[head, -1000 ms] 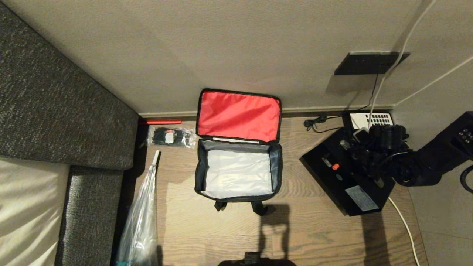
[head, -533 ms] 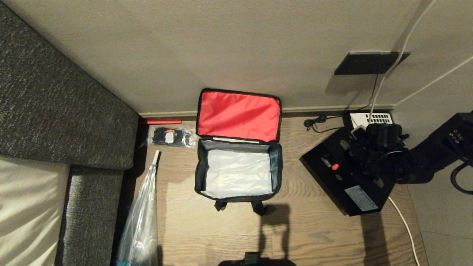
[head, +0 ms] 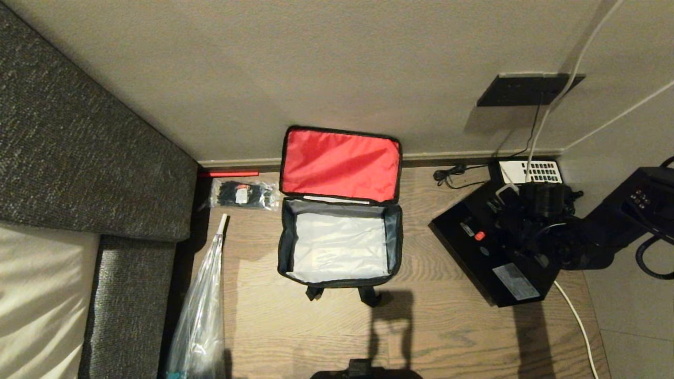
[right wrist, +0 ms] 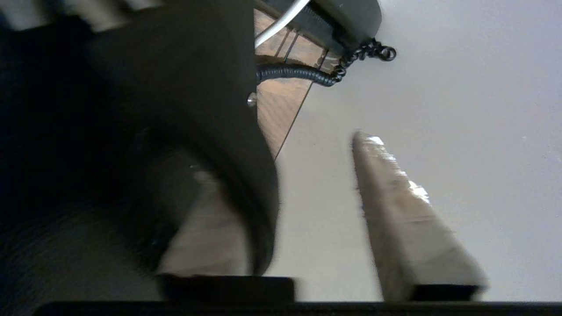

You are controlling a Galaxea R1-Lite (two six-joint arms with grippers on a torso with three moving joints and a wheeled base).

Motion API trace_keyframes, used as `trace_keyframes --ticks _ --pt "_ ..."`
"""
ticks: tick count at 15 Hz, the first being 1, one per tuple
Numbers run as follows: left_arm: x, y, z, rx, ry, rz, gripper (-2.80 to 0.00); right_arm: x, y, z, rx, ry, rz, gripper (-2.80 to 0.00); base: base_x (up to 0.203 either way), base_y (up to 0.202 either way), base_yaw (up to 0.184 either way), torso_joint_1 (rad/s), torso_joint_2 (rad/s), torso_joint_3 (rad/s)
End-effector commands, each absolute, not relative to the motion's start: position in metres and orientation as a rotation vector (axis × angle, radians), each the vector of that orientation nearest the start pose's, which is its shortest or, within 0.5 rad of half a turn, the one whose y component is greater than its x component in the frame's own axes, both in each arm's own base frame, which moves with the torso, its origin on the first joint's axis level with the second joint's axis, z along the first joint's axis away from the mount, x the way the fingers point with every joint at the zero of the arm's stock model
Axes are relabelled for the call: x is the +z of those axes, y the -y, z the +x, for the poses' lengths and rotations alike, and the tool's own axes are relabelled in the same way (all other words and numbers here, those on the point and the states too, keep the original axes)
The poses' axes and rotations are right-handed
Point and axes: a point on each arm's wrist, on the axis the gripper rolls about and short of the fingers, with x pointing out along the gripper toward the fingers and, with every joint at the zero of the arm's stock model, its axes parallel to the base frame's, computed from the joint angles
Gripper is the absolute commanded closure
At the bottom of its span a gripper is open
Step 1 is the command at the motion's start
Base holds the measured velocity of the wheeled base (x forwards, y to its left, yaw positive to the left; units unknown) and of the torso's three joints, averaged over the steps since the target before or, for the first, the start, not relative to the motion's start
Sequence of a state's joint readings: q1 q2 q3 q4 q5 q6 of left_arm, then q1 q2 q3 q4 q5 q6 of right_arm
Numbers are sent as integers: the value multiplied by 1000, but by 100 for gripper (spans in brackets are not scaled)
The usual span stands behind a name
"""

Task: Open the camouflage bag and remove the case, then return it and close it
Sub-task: Place the black box back

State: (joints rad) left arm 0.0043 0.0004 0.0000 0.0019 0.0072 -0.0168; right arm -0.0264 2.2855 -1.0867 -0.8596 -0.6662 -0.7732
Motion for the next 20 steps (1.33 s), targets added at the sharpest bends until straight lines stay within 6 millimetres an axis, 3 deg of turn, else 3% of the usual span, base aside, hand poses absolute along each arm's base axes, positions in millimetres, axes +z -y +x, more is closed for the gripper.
trace_keyframes --ticks 1,7,11,15,17,20 --pt "74 0 -23 12 -3 -17 0 57 24 418 -525 -595 -854 0 0 0 0 0 0 0" --pt "74 0 -23 12 -3 -18 0 74 3 379 -471 -598 -873 0 0 0 0 0 0 0" --pt "74 0 -23 12 -3 -18 0 108 -23 331 -412 -537 -868 0 0 0 0 0 0 0" --pt "74 0 -23 12 -3 -17 0 168 -38 271 -354 -369 -808 0 0 0 0 0 0 0" --pt "74 0 -23 12 -3 -18 0 192 -49 241 -236 -280 -797 0 0 0 0 0 0 0" --pt "74 0 -23 12 -3 -17 0 206 -77 207 2 -239 -850 0 0 0 0 0 0 0"
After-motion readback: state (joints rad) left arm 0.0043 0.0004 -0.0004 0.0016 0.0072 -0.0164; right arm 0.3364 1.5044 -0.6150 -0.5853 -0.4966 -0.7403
